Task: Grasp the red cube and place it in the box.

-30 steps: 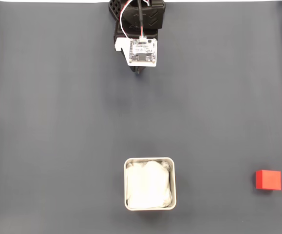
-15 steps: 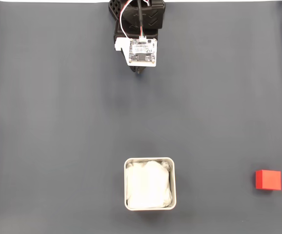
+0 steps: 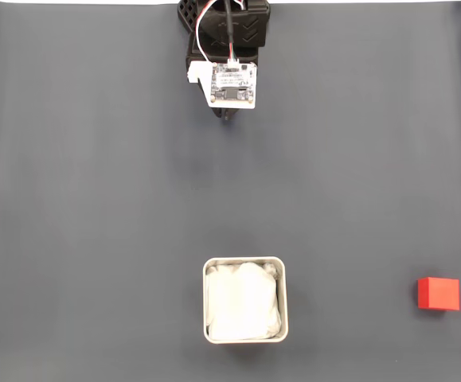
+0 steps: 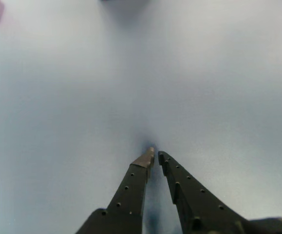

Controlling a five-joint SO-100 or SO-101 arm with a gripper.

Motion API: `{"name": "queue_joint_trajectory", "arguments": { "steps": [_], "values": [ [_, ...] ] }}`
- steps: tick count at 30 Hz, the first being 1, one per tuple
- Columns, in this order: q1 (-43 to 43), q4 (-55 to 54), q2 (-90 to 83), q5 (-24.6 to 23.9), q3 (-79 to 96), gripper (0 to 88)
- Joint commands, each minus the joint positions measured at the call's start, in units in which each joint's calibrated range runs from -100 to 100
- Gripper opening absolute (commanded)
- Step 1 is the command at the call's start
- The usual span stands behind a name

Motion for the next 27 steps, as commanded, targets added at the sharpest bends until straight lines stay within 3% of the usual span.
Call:
{"name": "queue_joint_trajectory", "arguments": {
  "steps": [1,27],
  "values": [
    [0.04,0.95,0.09,-0.39,0.45,0.0],
    [-0.1,1.03,0.09,0.2,0.45,0.0]
  ]
}}
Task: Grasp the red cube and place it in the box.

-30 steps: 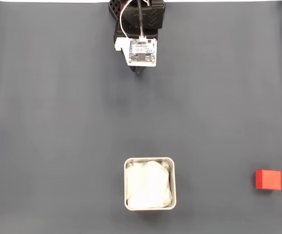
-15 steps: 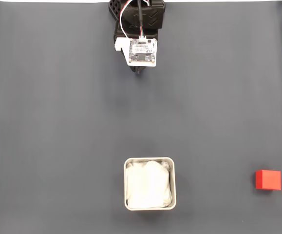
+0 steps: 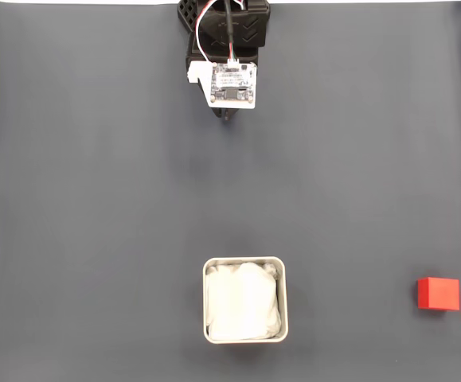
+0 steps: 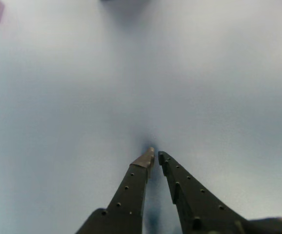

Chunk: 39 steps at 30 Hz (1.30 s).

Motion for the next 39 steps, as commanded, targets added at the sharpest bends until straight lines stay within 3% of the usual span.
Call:
{"name": "queue_joint_trajectory", "arguments": {
  "steps": [1,22,31,39],
  "values": [
    [-0.1,1.03,0.09,0.34,0.45,0.0],
    [-0.38,0.46,0.09,1.37,0.45,0.0],
    [-0.1,-13.72,1.99,1.61,-3.93,0.0],
    [-0.38,-22.33,14.73,1.9,-23.82,0.0]
  ]
}}
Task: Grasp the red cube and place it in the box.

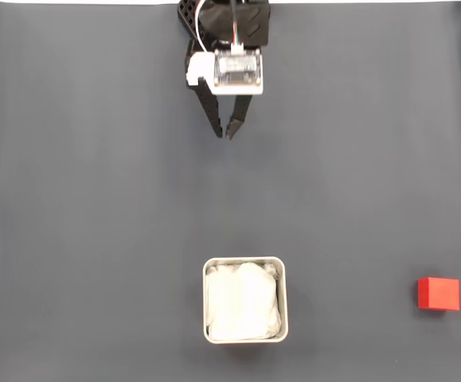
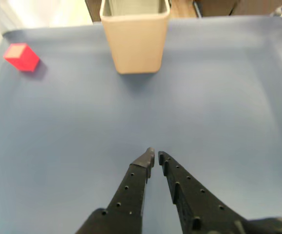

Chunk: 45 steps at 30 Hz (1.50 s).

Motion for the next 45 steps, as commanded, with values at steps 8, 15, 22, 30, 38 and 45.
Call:
{"name": "queue_joint_trajectory", "arguments": {
  "steps": [8,15,22,30,38,45],
  "values": [
    [-0.53,-2.18,16.27,1.12,-28.61,0.0],
    [-1.09,4.46,23.29,1.81,-40.56,0.0],
    [-2.66,11.35,27.19,2.39,-45.95,0.0],
    [-5.92,15.12,31.17,2.59,-49.78,0.0],
    [-11.32,15.12,36.55,2.74,-54.43,0.0],
    [-15.44,14.87,38.54,2.88,-56.16,0.0]
  ]
}}
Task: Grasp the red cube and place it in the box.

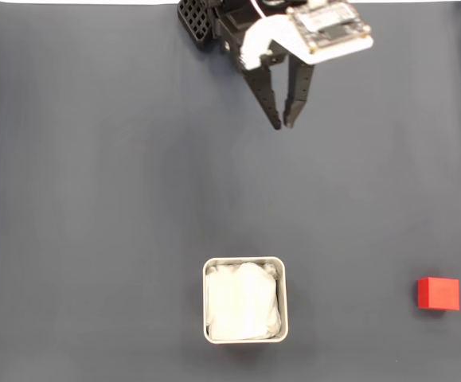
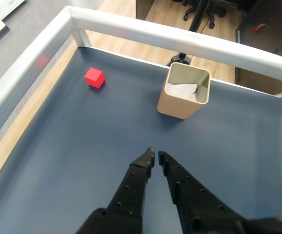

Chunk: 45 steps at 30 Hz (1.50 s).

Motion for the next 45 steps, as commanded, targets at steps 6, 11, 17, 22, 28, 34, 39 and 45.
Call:
{"name": "queue_joint_trajectory", "arguments": {
  "steps": [6,11,17,22,28,34,39,45],
  "values": [
    [-4.55,-0.65,3.53,0.1,-5.1,0.0],
    [-5.97,-1.15,7.69,0.2,-8.66,0.0],
    [-6.33,-3.03,12.63,0.39,-11.67,0.0],
    [-6.76,-4.59,14.45,0.54,-11.76,0.0],
    [-7.54,-9.75,18.44,0.49,-12.13,0.0],
    [-8.67,-14.01,22.77,0.59,-13.04,0.5],
    [-9.6,-14.59,26.67,0.05,-15.14,1.2],
    [-9.67,-17.29,30.14,-0.1,-15.96,1.4]
  ]
}}
